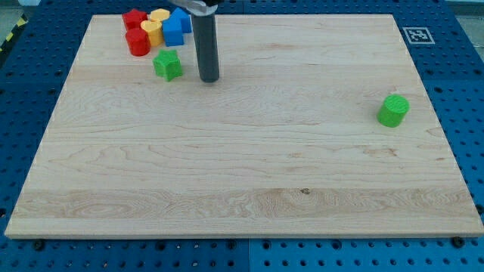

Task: Move the green star close to the red circle

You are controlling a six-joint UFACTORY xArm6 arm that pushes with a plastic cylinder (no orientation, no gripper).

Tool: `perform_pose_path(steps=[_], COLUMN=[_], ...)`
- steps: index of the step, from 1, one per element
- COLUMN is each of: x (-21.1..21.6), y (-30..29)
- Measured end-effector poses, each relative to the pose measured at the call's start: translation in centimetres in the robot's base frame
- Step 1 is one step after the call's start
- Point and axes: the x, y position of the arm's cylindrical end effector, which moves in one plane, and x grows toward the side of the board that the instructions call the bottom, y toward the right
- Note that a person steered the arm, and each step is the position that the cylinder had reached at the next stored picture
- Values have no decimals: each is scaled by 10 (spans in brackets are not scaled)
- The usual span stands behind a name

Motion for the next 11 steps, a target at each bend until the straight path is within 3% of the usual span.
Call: perform_pose_path(steps=[1, 3, 5, 9, 11], x=[5, -41, -7, -48, -44], y=[-41, -92, -56, -59, 109])
